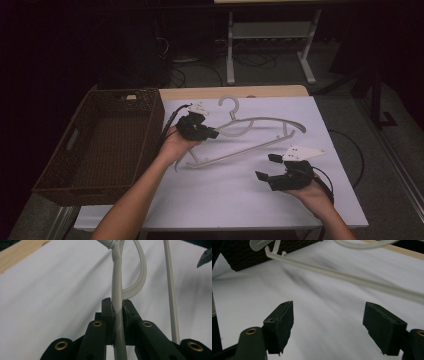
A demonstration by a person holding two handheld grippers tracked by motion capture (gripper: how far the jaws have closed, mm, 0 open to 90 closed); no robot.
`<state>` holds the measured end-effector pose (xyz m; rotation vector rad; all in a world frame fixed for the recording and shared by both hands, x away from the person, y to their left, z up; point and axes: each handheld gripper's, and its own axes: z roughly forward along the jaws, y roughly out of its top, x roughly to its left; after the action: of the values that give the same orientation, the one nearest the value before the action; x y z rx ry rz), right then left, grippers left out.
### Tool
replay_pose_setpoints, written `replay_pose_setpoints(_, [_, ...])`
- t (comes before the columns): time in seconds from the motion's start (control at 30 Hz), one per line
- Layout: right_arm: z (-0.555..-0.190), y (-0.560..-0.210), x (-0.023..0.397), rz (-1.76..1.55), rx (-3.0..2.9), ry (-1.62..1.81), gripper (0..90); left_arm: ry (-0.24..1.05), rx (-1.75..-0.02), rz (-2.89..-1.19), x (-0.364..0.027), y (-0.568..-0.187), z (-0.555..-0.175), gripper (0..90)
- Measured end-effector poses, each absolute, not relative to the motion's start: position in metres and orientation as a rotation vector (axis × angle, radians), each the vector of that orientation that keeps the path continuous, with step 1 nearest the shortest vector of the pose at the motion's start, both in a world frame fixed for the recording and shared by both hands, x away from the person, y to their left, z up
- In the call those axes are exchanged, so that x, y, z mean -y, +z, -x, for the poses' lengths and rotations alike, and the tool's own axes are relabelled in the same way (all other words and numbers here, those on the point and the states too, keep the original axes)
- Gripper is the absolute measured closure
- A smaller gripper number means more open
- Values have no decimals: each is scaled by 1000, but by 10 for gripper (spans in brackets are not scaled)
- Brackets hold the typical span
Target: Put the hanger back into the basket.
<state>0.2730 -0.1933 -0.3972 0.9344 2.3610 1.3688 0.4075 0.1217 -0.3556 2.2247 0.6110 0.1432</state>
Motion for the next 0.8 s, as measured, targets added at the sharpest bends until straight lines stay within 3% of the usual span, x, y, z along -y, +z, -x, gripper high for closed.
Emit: replay_pose_setpoints(0.8, [-259, -398, 206, -952, -2325, 1395, 219, 274, -695, -2161, -187, -261, -382, 827])
